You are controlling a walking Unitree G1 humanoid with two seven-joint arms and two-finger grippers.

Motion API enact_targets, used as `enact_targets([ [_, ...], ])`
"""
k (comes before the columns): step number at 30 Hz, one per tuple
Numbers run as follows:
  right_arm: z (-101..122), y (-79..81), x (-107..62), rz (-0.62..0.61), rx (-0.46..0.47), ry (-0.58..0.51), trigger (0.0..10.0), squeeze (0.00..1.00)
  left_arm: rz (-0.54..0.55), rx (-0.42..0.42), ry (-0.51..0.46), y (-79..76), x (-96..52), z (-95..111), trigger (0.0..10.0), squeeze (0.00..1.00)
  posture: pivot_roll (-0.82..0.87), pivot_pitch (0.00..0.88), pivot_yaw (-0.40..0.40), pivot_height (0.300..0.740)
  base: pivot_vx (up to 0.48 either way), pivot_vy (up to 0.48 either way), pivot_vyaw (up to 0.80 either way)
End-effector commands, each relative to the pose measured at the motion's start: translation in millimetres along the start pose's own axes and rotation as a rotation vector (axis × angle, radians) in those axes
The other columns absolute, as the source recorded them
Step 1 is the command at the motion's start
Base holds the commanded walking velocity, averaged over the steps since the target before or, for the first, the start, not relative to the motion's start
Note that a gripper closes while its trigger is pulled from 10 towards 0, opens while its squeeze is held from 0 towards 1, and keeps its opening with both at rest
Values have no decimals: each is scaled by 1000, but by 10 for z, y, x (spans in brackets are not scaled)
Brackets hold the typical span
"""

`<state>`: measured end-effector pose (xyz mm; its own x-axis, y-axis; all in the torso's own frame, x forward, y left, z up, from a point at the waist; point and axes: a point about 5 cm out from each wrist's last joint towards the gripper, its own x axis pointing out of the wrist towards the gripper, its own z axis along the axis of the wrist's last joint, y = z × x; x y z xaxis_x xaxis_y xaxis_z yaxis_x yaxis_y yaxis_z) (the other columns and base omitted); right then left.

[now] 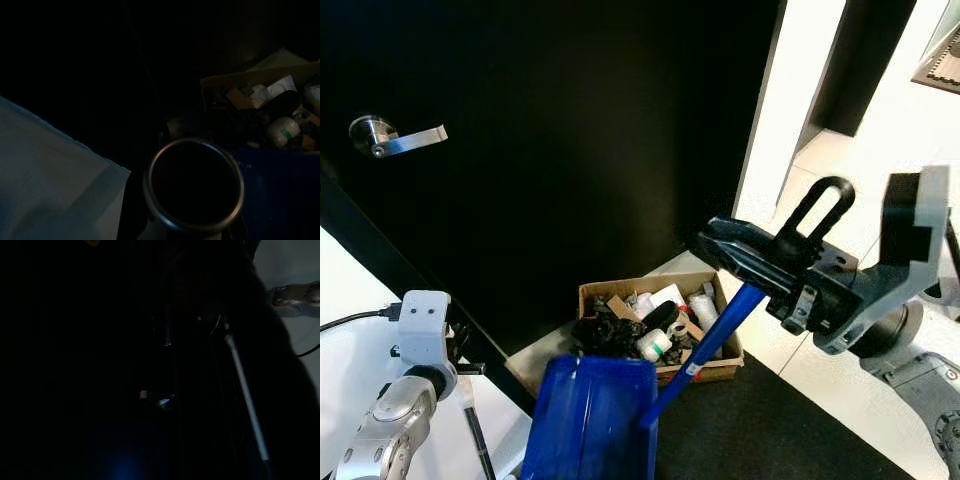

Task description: Sweep floor

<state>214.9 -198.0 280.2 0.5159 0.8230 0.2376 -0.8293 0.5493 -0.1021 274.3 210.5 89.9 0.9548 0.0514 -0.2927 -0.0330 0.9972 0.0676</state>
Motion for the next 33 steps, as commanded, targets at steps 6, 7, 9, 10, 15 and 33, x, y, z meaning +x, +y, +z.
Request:
enact_targets([
  [6, -481, 113, 4, 46, 92, 171, 10000, 0, 45, 13, 13, 95, -17, -40, 10000, 0, 10, 180, 123, 740, 0, 0, 0],
  [7, -511, 116, 4, 43, 105, 174, 10000, 0, 45, 14, 12, 92, -16, -38, 10000, 0, 10, 180, 123, 740, 0, 0, 0],
  [9, -581, 101, 1, 25, 106, 191, 10000, 0, 44, 14, 11, 91, -13, -34, 10000, 0, 12, 179, 123, 740, 0, 0, 0],
  [10, -581, 101, 1, 25, 106, 191, 10000, 0, 44, 14, 11, 91, -13, -34, 10000, 0, 12, 179, 123, 740, 0, 0, 0],
  [15, -916, -59, -52, -126, 71, 270, 10000, 0, 46, 15, 10, 99, -14, -35, 10000, 0, 16, 177, 122, 740, 0, 0, 0],
  [33, -1391, -590, -59, -463, -40, 256, 10000, 0, 58, 20, 9, 133, -23, -37, 10000, 0, 37, 164, 126, 740, 0, 0, 0],
])
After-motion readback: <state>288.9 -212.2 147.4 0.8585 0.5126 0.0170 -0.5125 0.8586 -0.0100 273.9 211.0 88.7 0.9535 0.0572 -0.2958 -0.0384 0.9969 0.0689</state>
